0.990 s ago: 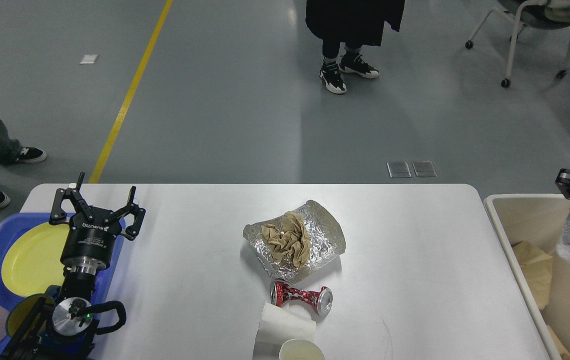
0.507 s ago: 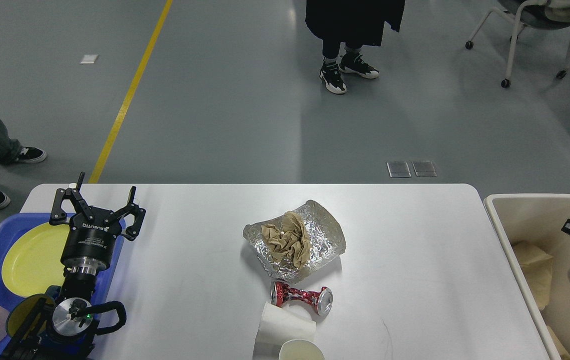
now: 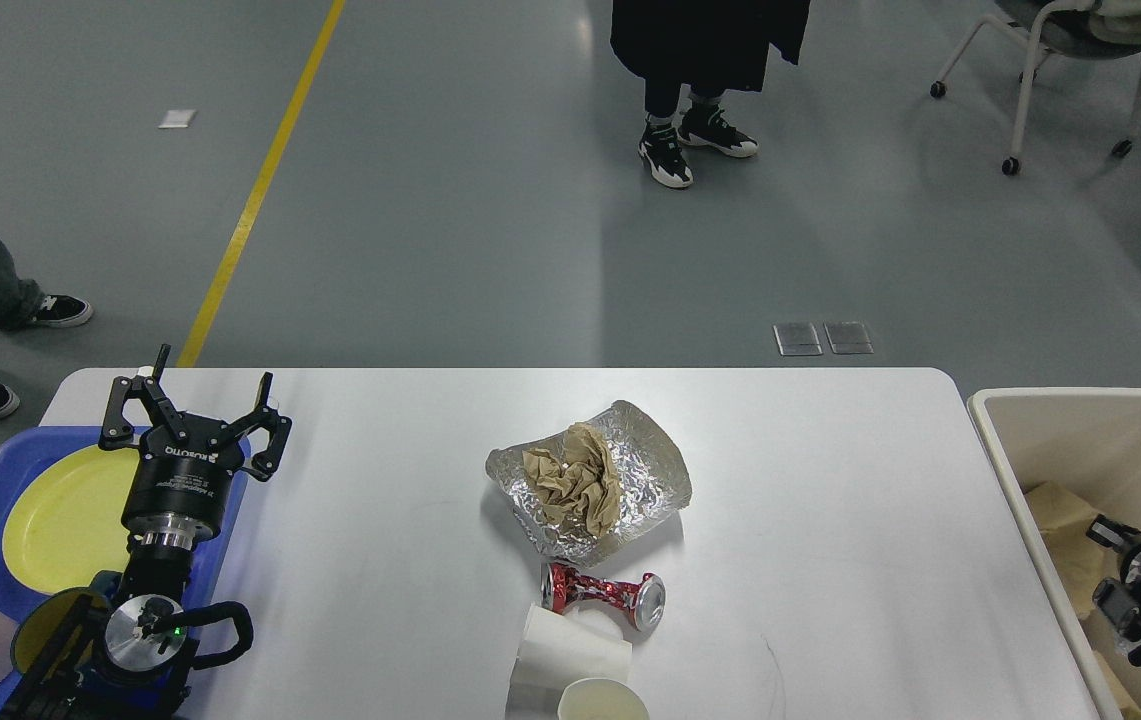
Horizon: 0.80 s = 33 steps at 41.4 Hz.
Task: Tidy desktop
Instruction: 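Release the foil in the bin and raise the right gripper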
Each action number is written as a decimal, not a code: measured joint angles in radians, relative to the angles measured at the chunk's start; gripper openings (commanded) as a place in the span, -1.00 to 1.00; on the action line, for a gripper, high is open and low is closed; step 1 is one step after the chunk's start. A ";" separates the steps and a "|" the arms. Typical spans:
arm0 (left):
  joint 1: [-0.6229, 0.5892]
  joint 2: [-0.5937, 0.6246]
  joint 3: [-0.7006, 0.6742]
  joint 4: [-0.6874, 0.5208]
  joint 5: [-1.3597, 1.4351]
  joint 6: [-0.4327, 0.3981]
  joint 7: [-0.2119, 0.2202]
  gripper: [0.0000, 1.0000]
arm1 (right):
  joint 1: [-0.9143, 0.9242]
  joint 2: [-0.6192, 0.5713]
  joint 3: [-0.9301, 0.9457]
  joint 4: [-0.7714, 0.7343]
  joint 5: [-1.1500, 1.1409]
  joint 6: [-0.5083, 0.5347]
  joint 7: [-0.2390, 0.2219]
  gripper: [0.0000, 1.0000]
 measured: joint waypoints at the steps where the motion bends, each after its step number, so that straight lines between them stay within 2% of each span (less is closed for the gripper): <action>1: 0.000 0.000 0.000 0.000 0.000 0.000 0.000 0.94 | -0.002 0.001 0.001 -0.001 0.000 0.000 0.000 -1.00; 21: 0.000 0.000 0.000 0.000 0.000 0.000 0.000 0.94 | -0.048 0.033 0.005 0.001 0.000 -0.013 0.000 -1.00; 22: 0.000 0.000 0.000 0.000 0.000 0.000 0.000 0.94 | -0.049 0.035 0.005 0.001 0.000 -0.014 0.000 -0.73; 24: 0.000 0.000 0.000 0.000 0.000 0.000 0.000 0.94 | -0.050 0.036 0.005 0.001 0.000 -0.017 0.000 -0.01; 26: 0.000 0.000 0.000 0.000 0.000 0.000 0.000 0.94 | -0.051 0.038 0.005 0.001 0.000 -0.025 0.000 0.57; 27: 0.000 0.000 0.000 0.000 0.000 0.000 0.000 0.94 | -0.051 0.039 0.005 0.001 0.000 -0.032 0.001 0.71; 31: 0.000 0.000 0.000 0.000 0.000 0.000 0.000 0.94 | -0.050 0.041 0.005 0.005 0.000 -0.082 0.002 0.98; 33: 0.000 0.000 0.000 0.000 0.000 0.000 0.000 0.94 | -0.050 0.044 0.008 0.007 0.000 -0.104 0.002 1.00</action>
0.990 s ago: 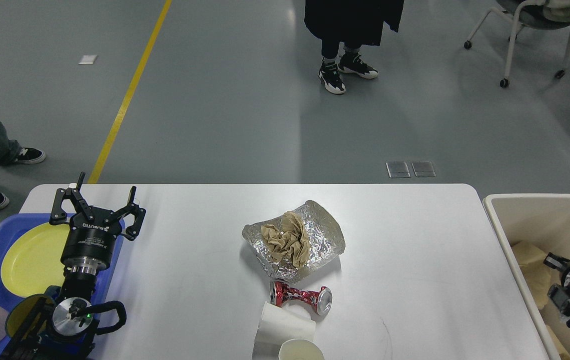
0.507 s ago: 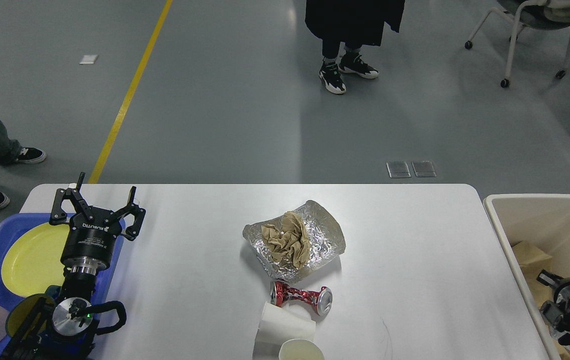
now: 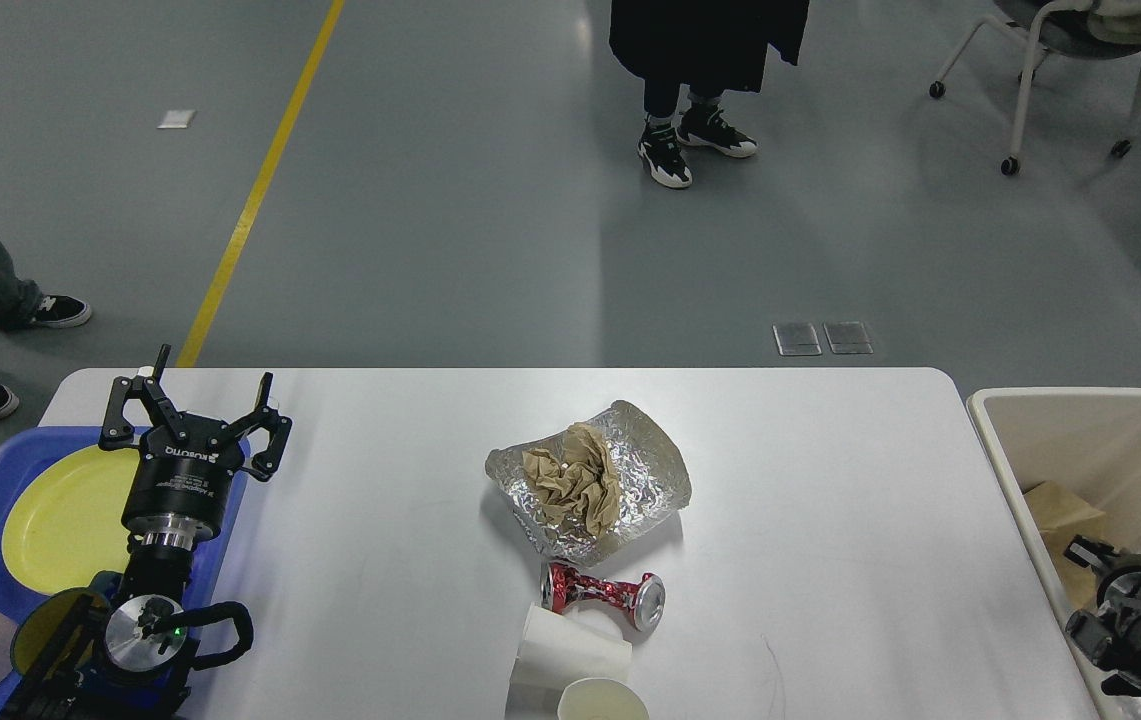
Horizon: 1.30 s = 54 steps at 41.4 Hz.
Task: Tidy desktop
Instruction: 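Release the foil in the bin and raise the right gripper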
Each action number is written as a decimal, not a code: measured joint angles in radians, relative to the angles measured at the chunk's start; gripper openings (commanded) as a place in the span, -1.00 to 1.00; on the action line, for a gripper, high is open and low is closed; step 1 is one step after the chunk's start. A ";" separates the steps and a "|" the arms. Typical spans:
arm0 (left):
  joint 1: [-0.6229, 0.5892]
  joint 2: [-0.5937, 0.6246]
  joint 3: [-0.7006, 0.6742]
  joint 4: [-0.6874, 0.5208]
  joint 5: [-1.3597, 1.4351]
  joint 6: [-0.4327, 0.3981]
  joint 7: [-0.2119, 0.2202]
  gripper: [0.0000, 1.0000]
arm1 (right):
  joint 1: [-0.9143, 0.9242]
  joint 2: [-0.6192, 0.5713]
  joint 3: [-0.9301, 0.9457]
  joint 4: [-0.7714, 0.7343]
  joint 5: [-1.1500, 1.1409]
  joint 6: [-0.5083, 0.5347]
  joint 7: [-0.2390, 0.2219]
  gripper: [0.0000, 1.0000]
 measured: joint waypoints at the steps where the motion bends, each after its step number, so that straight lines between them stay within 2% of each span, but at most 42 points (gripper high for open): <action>1: 0.000 0.000 0.000 0.000 0.000 0.000 0.000 0.94 | 0.001 0.002 0.002 0.002 0.000 -0.011 0.000 1.00; 11: 0.000 0.000 0.000 0.000 0.000 0.000 0.000 0.94 | 0.024 0.001 0.011 0.017 -0.002 -0.027 0.001 1.00; 15: 0.000 0.000 0.000 0.000 0.000 0.000 0.000 0.94 | 0.075 -0.016 0.012 0.071 -0.003 -0.004 0.003 1.00; 24: 0.000 0.000 0.000 0.000 0.000 0.000 0.000 0.94 | 0.255 -0.106 -0.034 0.326 -0.022 0.059 0.003 1.00; 36: 0.000 0.000 0.000 0.000 0.000 0.000 0.000 0.94 | 0.714 -0.138 -0.323 0.703 -0.040 0.263 0.000 1.00; 41: 0.000 0.000 0.000 0.000 0.000 0.000 0.001 0.94 | 0.940 -0.104 -0.410 0.842 -0.038 0.384 -0.004 1.00; 42: 0.000 0.000 0.000 0.000 0.001 0.000 0.002 0.94 | 1.026 -0.076 -0.431 0.872 -0.036 0.459 -0.006 1.00; 44: 0.000 0.000 0.000 0.000 0.001 -0.001 0.002 0.94 | 1.089 -0.053 -0.442 0.890 -0.034 0.524 -0.007 1.00; 47: -0.001 0.000 0.000 -0.001 0.000 -0.001 0.002 0.94 | 1.197 -0.001 -0.449 0.919 -0.033 0.675 -0.009 1.00; 49: -0.001 0.000 0.000 0.000 0.000 -0.001 0.002 0.94 | 1.288 0.049 -0.443 0.940 -0.031 0.811 -0.009 1.00; 54: -0.001 0.000 0.000 0.000 0.000 -0.001 0.001 0.94 | 1.414 0.100 -0.406 0.991 -0.026 0.956 -0.009 1.00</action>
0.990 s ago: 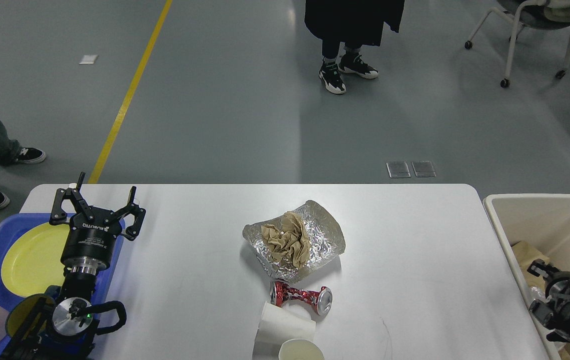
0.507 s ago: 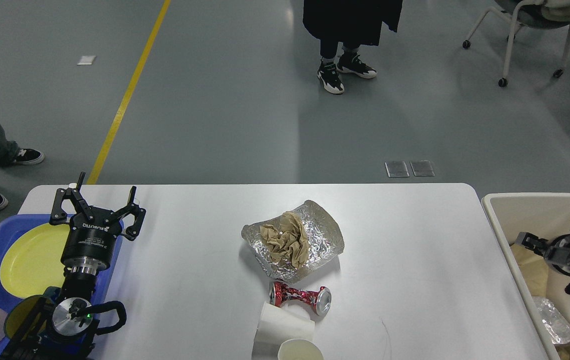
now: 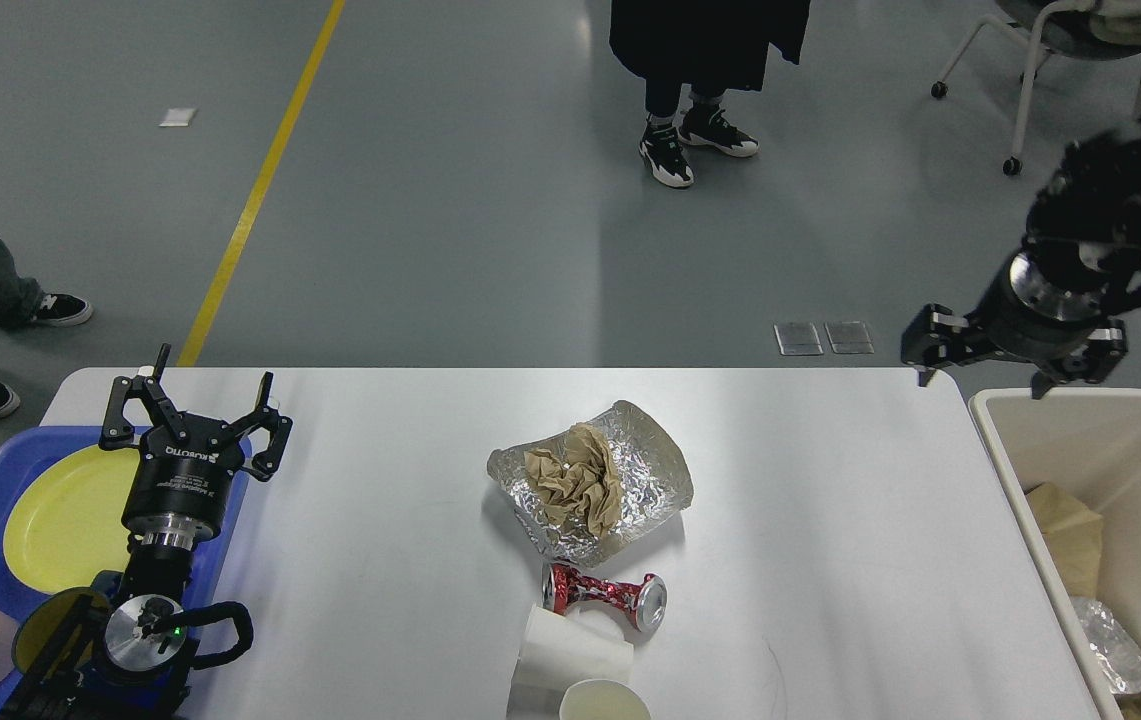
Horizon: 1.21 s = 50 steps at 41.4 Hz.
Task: Tidy desktop
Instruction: 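Release the foil in the bin and raise the right gripper, then move the right gripper over the crumpled foil with paper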
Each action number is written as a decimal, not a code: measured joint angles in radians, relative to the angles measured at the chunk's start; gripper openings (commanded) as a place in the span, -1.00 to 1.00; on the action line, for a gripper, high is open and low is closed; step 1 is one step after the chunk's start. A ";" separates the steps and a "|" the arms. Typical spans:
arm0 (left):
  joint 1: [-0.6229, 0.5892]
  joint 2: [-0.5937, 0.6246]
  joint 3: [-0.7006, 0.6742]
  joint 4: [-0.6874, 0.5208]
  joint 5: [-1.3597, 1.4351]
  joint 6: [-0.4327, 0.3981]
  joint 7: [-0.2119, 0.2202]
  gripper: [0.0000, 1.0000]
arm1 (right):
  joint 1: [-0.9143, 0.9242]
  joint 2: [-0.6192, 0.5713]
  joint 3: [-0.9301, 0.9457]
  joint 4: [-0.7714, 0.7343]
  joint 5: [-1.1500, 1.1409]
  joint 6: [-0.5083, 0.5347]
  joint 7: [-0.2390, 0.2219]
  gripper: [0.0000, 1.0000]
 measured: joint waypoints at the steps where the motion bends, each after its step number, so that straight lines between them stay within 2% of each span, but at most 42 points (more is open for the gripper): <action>1: 0.000 0.000 0.000 0.000 0.000 0.000 0.000 0.94 | 0.025 0.004 0.011 0.020 0.001 0.018 0.000 1.00; 6: 0.000 0.000 0.000 0.000 0.000 0.000 -0.001 0.94 | 0.167 0.001 0.074 0.172 0.001 0.070 0.000 1.00; 14: 0.000 0.000 0.000 0.000 0.000 0.001 -0.001 0.94 | 0.363 -0.013 0.122 0.413 -0.003 0.080 0.000 1.00; 20: 0.001 0.000 0.000 0.001 0.000 0.001 -0.001 0.94 | 0.412 -0.005 0.125 0.487 0.002 0.072 0.002 1.00; 37: 0.001 0.000 0.000 0.001 0.000 0.001 0.000 0.94 | 0.432 0.012 0.132 0.482 0.005 0.064 0.008 1.00; 45: 0.001 0.000 0.000 0.001 0.000 0.001 0.000 0.94 | 0.403 0.039 0.170 0.411 0.006 0.050 0.007 1.00; 50: 0.001 0.000 0.000 0.001 0.000 0.001 0.000 0.94 | 0.305 0.068 0.235 0.309 0.006 0.036 0.003 1.00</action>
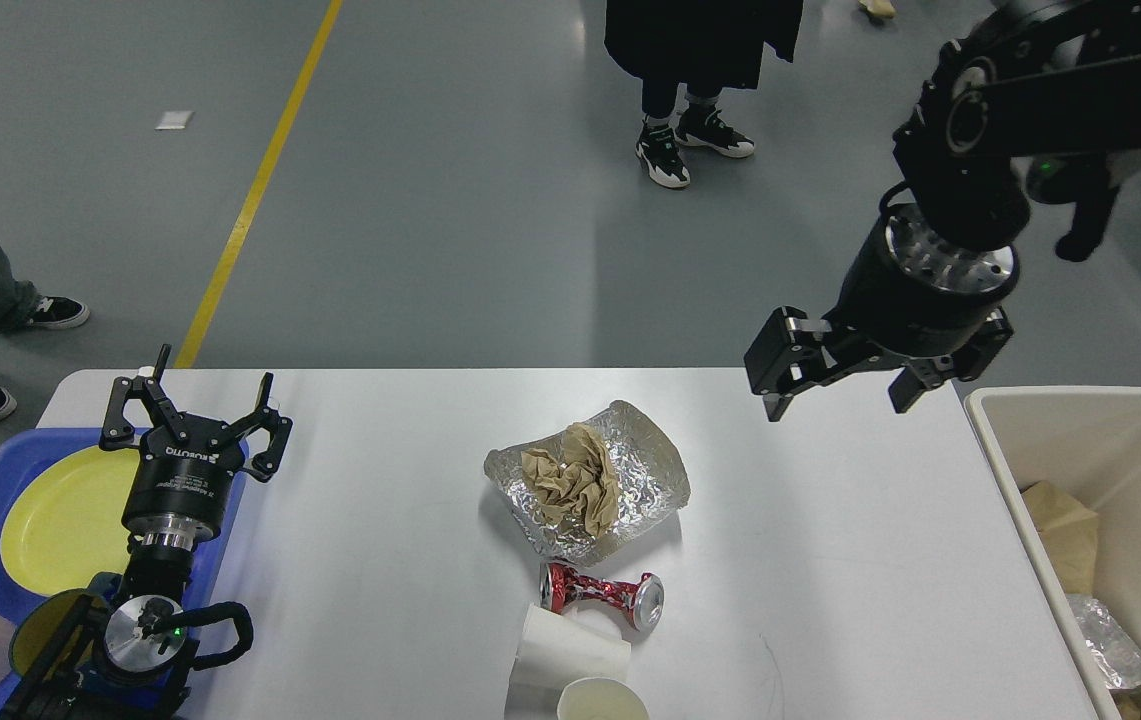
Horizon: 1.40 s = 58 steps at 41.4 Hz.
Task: Tidy desktop
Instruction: 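Move the right gripper over the crumpled foil with paper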
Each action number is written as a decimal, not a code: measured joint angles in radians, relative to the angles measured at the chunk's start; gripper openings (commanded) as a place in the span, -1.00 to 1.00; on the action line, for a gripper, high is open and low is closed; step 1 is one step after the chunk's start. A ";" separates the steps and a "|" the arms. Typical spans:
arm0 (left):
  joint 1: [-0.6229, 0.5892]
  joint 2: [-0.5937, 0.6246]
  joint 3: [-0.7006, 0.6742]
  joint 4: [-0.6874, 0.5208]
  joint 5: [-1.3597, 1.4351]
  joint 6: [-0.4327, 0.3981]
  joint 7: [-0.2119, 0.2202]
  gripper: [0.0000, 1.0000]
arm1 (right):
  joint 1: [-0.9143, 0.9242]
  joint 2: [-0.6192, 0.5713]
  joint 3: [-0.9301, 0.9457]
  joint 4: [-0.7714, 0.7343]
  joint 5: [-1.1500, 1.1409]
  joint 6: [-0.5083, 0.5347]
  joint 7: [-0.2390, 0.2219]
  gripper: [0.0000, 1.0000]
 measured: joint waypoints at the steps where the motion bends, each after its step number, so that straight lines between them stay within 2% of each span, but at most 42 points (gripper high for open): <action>1: 0.000 0.000 0.000 0.000 0.000 0.000 0.000 0.94 | -0.023 0.009 0.013 -0.023 -0.001 -0.001 -0.001 1.00; 12: 0.000 0.000 0.000 0.000 0.000 0.000 0.000 0.94 | -0.276 0.196 0.107 -0.378 -0.004 -0.003 -0.002 1.00; 14: 0.000 0.000 0.000 0.000 0.000 0.000 0.000 0.94 | -0.342 0.246 0.116 -0.484 -0.004 -0.004 -0.002 1.00; 19: 0.000 0.000 0.000 0.000 0.000 0.000 0.000 0.94 | -0.435 0.312 0.129 -0.608 -0.004 -0.007 -0.001 1.00; 22: 0.000 0.000 0.000 0.000 0.000 0.000 0.000 0.94 | -0.480 0.324 0.152 -0.641 -0.008 -0.024 -0.002 1.00; 29: 0.000 0.000 0.000 0.000 0.000 0.000 0.000 0.94 | -0.596 0.328 0.178 -0.659 -0.049 -0.135 -0.003 1.00; 39: 0.000 0.000 0.000 0.000 0.000 0.000 0.000 0.94 | -0.730 0.329 0.179 -0.682 -0.231 -0.264 0.014 0.80; 43: 0.000 0.000 0.000 0.000 0.000 0.000 0.000 0.94 | -0.766 0.331 0.178 -0.687 -0.361 -0.300 0.048 0.80; 47: 0.000 0.000 0.000 0.000 0.000 0.000 -0.001 0.94 | -0.817 0.333 0.175 -0.705 -0.510 -0.357 0.119 0.85; 50: 0.000 0.000 0.000 0.000 0.000 0.000 -0.002 0.94 | -0.858 0.334 0.161 -0.734 -0.571 -0.375 0.148 0.93; 55: 0.000 0.000 0.000 0.000 0.000 0.000 -0.002 0.94 | -0.915 0.329 0.147 -0.789 -0.587 -0.377 0.165 0.99; 58: 0.000 0.000 0.000 0.000 0.000 0.000 -0.002 0.94 | -0.922 0.319 0.164 -0.790 -0.446 -0.365 0.162 1.00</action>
